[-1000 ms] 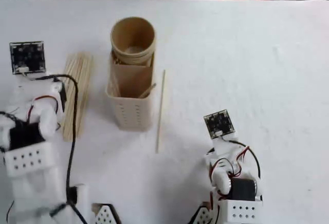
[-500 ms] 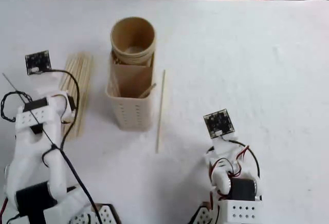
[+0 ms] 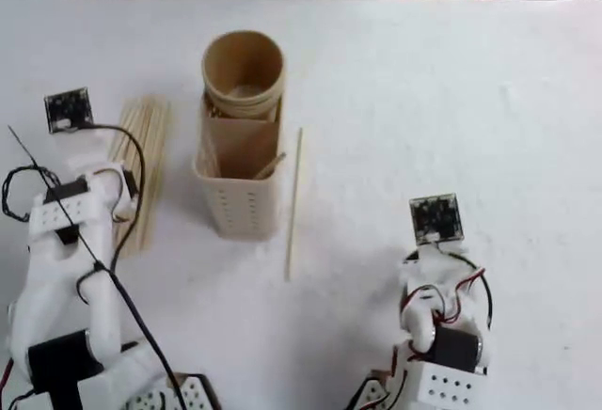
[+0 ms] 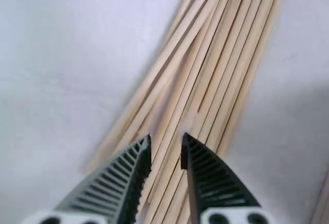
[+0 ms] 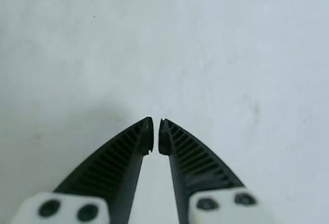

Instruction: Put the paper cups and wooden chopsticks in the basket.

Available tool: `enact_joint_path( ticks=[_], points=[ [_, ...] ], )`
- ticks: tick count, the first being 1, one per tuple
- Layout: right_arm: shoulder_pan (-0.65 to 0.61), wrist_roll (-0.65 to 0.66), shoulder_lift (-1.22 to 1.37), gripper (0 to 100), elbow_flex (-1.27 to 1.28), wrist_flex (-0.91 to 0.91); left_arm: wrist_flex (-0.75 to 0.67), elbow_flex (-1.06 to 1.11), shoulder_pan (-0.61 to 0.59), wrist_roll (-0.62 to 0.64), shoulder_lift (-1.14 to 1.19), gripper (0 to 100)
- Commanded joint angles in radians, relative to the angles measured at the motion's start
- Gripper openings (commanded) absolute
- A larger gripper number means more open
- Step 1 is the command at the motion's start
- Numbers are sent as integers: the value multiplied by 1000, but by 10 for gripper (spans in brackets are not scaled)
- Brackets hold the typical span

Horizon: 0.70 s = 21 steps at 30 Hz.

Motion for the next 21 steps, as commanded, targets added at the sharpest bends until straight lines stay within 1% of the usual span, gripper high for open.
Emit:
enact_joint_path(
  ticks=[1,3,4,6,8,10,13,15,17,21],
  points=[
    [79,23,-8,33,8,-105,-18,-15,-8,11,2,113],
    [142,97,-8,13,-6,-162,-34,-12,-8,11,2,113],
    [159,124,-7,19,-14,-179,-40,-12,-8,11,2,113],
    [156,115,-7,18,-41,-179,-38,-12,-10,11,2,113],
    [104,100,-7,17,-81,-176,-38,-12,-10,11,2,113],
    [33,104,-5,17,-143,-136,-38,-12,-10,11,2,113],
    [-122,101,-4,17,-285,-5,-38,-12,-10,11,2,113],
    [-222,66,12,17,-384,79,-38,-12,-10,11,2,113],
    [-297,38,68,17,-462,119,-38,-12,-10,11,2,113],
    [-397,38,309,17,-522,90,-38,-12,-28,11,2,113]
  ],
)
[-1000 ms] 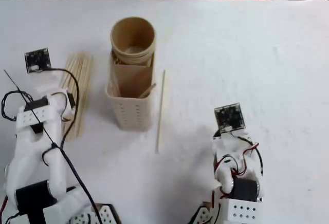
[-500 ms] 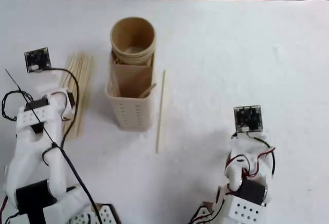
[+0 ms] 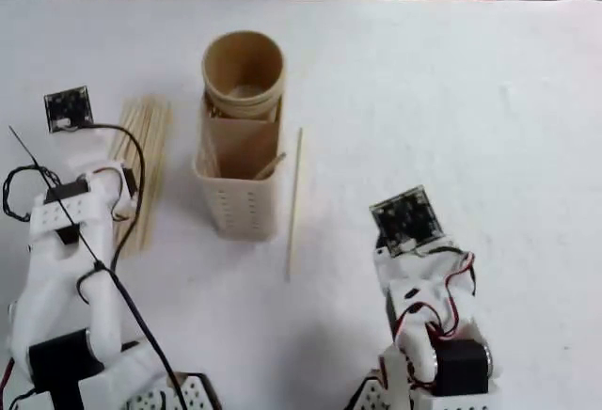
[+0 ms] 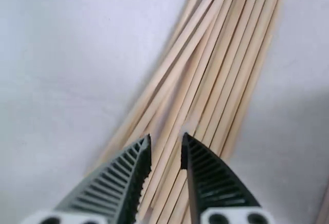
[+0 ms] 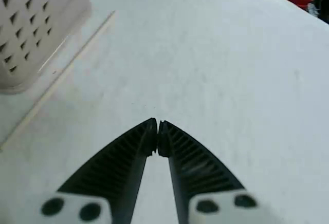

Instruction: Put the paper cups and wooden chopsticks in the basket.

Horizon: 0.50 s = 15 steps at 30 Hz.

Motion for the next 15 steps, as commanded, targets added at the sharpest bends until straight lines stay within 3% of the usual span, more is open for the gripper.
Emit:
enact_joint_path(
  ticks=[1,8,11,15],
  points=[
    [-96,-9,245,17,-95,-16,-20,-12,-19,11,2,113],
    [-328,-28,771,18,-267,-59,-20,-12,-19,11,2,113],
    [-438,-100,931,22,-321,-96,-20,-14,-19,11,2,113],
    [-519,-137,1093,113,-331,-170,-20,-14,-19,11,2,113]
  ],
)
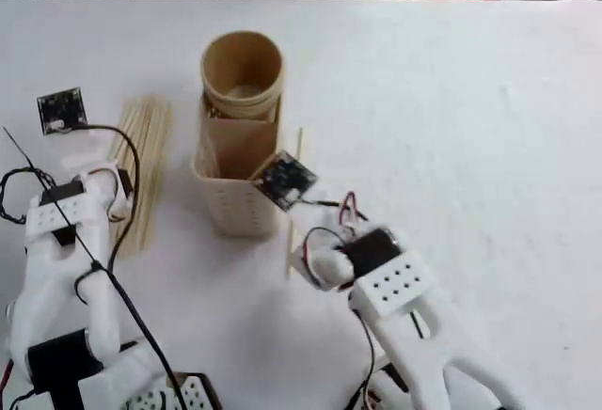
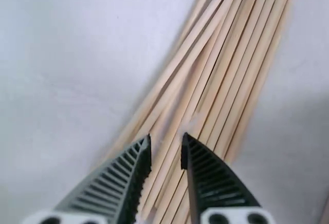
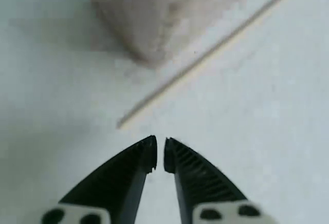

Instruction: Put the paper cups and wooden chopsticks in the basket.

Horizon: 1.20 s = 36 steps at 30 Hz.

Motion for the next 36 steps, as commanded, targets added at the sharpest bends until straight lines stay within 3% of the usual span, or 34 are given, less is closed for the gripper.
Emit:
enact_joint_path(
  ticks=[1,5,11,16,22,28,36],
  points=[
    [-62,-68,143,139,-34,-64,-20,-14,-8,11,2,113],
    [-64,-204,173,132,34,-183,-20,-15,-8,11,2,113],
    [53,-431,88,124,46,-196,-46,-12,-8,11,4,113],
    [101,-450,-68,123,52,-139,-46,-12,-5,11,4,113],
    [36,-568,-223,123,184,-183,-46,-12,-7,11,4,113],
    [-101,-671,-229,123,318,-372,-43,-11,-8,11,4,113],
    [-108,-674,-229,124,503,-714,-40,-11,-8,11,4,113]
  ],
)
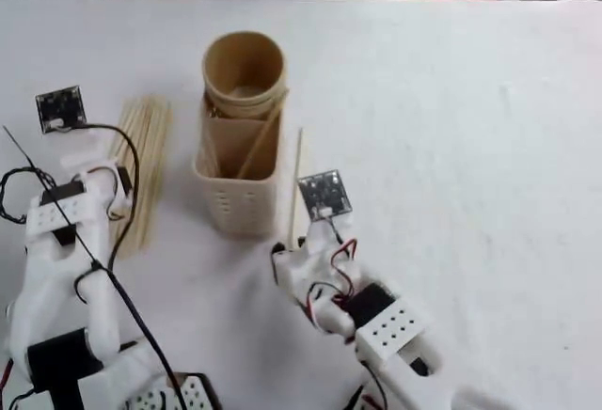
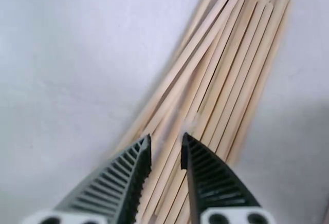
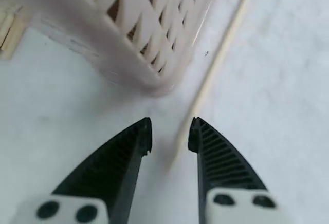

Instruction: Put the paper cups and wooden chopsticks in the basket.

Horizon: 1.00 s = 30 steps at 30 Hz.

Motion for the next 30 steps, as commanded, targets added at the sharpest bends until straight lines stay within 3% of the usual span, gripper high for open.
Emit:
enact_joint_path(
  ticks=[1,14,20,30],
  points=[
    [-7,-3,-19,124,43,-140,-11,-11,-7,11,-2,113],
    [-7,-3,-19,125,69,-117,-11,-11,-18,11,-4,113],
    [-2,-3,-19,207,58,-113,-11,-11,-18,11,-4,113],
    [-1,46,-18,208,9,-35,-11,-11,-18,11,-4,113]
  ],
)
